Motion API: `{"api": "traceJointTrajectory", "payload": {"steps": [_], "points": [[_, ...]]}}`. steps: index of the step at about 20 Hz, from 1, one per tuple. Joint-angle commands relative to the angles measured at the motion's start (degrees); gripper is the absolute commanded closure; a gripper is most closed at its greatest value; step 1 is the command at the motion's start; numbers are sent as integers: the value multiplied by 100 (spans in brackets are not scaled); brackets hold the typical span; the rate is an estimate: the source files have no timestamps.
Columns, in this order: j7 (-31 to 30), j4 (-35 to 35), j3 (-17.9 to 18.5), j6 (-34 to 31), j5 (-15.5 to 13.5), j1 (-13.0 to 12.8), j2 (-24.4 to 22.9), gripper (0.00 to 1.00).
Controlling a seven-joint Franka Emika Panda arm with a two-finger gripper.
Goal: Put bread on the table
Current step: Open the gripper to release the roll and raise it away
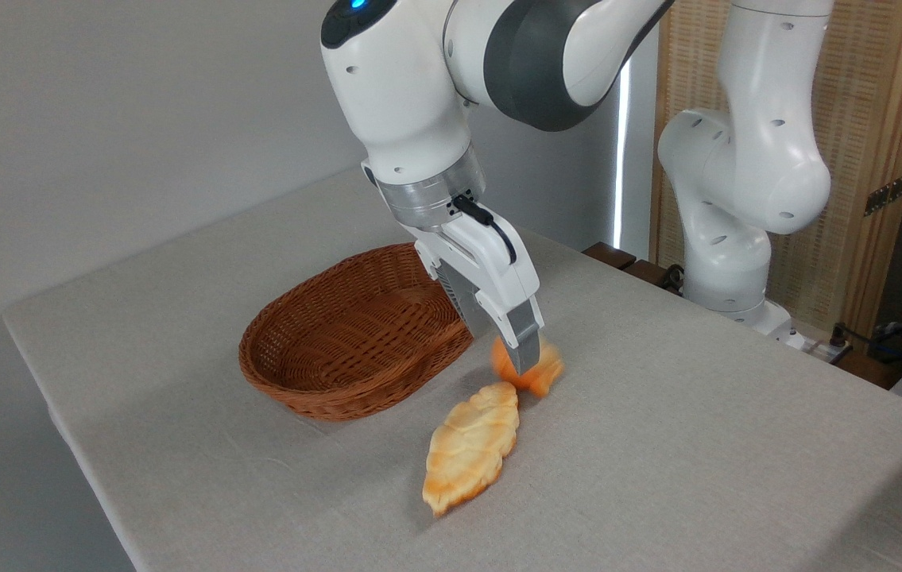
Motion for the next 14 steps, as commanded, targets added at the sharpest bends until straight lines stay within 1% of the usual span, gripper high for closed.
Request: {"api": "traceJointTrajectory", "payload": {"steps": [1, 4, 6, 8, 10, 12, 14], "points": [[76, -13, 39, -93, 90, -65, -63, 0], [67, -13, 39, -67, 82, -65, -71, 0], [67, 22, 13, 64, 82, -65, -80, 0], [58, 57, -40, 327, 64, -73, -98, 0], [23, 135, -49, 696, -6, -91, -106, 0], [-21, 223, -67, 1056, -6, -117, -106, 0], [-56, 241, -224, 1329, -15, -117, -106, 0]]}}
